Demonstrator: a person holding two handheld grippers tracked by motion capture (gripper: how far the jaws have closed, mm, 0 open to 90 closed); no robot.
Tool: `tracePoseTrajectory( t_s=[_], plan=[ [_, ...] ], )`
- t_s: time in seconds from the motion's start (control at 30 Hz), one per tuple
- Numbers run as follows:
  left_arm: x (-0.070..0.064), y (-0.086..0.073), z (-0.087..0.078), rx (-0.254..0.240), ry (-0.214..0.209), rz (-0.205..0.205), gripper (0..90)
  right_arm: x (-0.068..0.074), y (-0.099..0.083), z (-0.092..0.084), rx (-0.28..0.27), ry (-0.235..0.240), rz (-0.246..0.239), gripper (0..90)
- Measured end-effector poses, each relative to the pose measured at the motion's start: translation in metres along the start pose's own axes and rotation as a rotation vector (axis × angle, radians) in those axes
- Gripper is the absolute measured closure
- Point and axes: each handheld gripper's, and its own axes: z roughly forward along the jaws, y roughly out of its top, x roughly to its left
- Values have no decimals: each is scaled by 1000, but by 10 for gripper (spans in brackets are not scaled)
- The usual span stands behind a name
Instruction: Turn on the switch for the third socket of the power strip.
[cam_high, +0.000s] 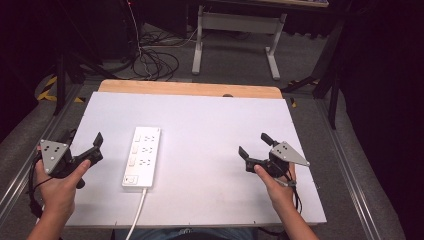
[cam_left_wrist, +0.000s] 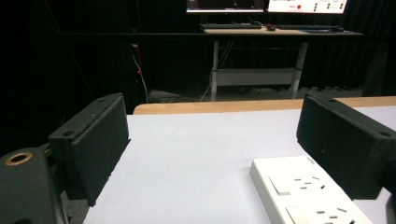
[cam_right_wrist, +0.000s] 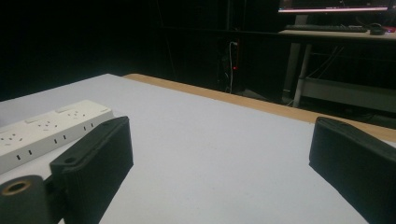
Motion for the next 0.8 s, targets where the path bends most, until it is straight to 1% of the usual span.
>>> tracePoseTrajectory(
  t_s=[0.4, 0.57, 0.6, 0.63, 0.67, 0.77, 0.8],
  plan=[
    [0, 0, 0, -3, 0, 5, 99, 0, 0, 0, 0, 1, 7, 66],
    [0, 0, 0, -4, 13, 3, 120, 0, 0, 0, 0, 1, 7, 67],
    [0, 0, 0, -6, 16, 4, 143, 0, 0, 0, 1, 0, 4, 67],
    [0, 0, 0, -7, 20, 4, 143, 0, 0, 0, 1, 0, 4, 67],
    [0, 1, 0, -8, 24, 5, 170, 0, 0, 0, 1, 0, 4, 67],
    [0, 1, 0, -12, 34, 0, 203, 1, 0, 1, 0, 1, 3, 67],
    [0, 1, 0, -14, 38, 5, 213, 0, 0, 1, 0, 1, 4, 67]
  ],
)
